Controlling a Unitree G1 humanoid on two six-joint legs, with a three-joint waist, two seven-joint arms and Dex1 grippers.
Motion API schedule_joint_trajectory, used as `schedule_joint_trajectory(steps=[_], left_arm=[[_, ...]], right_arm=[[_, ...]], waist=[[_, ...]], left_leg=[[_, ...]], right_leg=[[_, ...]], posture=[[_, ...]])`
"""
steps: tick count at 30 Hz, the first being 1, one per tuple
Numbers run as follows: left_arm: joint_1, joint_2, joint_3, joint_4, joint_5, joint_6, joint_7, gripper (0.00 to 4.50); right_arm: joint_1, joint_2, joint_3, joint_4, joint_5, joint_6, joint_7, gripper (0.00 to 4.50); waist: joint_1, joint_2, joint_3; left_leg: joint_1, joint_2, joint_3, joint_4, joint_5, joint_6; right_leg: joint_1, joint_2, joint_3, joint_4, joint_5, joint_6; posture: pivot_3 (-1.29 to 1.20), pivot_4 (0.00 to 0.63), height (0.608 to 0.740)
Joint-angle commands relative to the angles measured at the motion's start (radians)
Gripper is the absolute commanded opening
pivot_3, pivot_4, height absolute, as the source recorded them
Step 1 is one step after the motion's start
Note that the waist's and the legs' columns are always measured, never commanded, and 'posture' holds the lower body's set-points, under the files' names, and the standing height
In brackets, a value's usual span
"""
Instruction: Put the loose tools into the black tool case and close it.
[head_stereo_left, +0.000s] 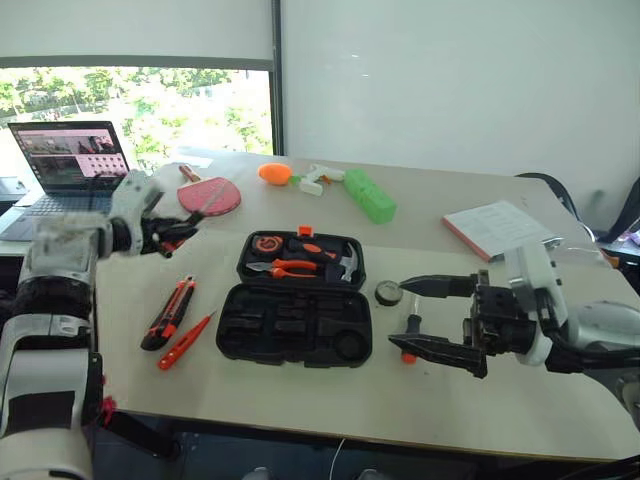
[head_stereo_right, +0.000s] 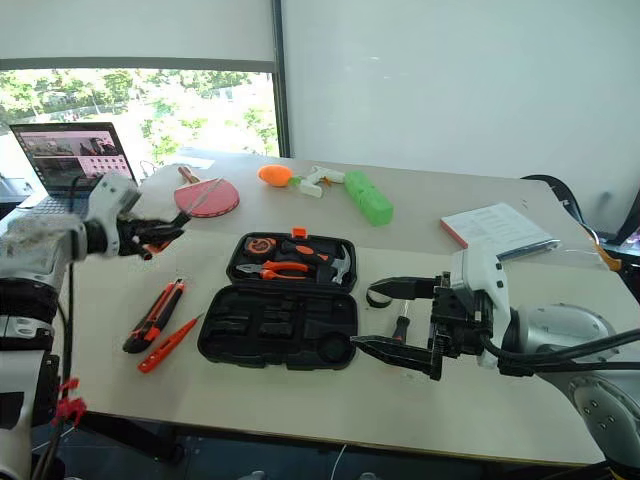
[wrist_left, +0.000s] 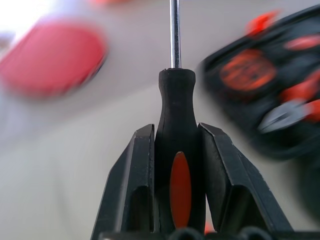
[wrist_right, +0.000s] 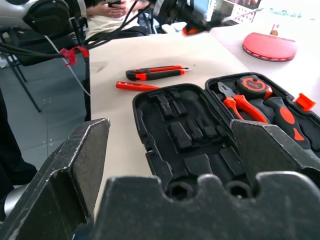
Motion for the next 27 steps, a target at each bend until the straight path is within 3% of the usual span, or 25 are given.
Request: schedule_joint_trajectory(steps=[1,6,10,27], left_arm=[[0.010,-0.013,-0.135,-0.146,0.043,-0.076,-0.190,0.83],[0.018,-0.054,-0.258,-0.186,0.130,-0.160,-0.272,0.83],[0.002,-0.085,-0.314,-0.097,0.216,-0.244,-0.251,0.83],[-0.063,-0.203,-0.302,0.214,0.320,-0.428,-0.147,0.83]], right_arm=[[0.020,0.000,-0.053,-0.008,0.019,0.001,-0.020,4.50],[0.076,0.000,-0.089,-0.044,0.026,0.002,-0.052,4.50],[0.142,0.009,-0.133,-0.074,0.015,0.001,-0.090,4.50],[0.216,0.038,-0.168,-0.111,0.020,-0.012,-0.161,4.50]], waist=[[-0.001,0.001,0.000],[-0.012,0.002,0.000],[-0.016,0.002,0.000],[-0.013,0.002,0.000]], left_leg=[[0.000,0.000,0.000,0.000,0.000,0.000],[0.002,0.000,-0.001,0.001,0.000,0.001],[0.002,0.000,-0.001,0.002,0.001,0.001],[-0.001,-0.001,-0.003,0.012,-0.001,0.004]], right_leg=[[0.000,0.000,0.000,0.000,0.000,0.000],[0.000,0.002,0.002,0.003,0.000,0.000],[0.000,0.002,0.002,0.004,0.000,0.000],[0.001,0.001,0.002,0.005,0.001,0.004]], posture=[[0.00,0.150,0.738],[0.00,0.150,0.738],[0.00,0.150,0.738],[0.00,0.150,0.738]])
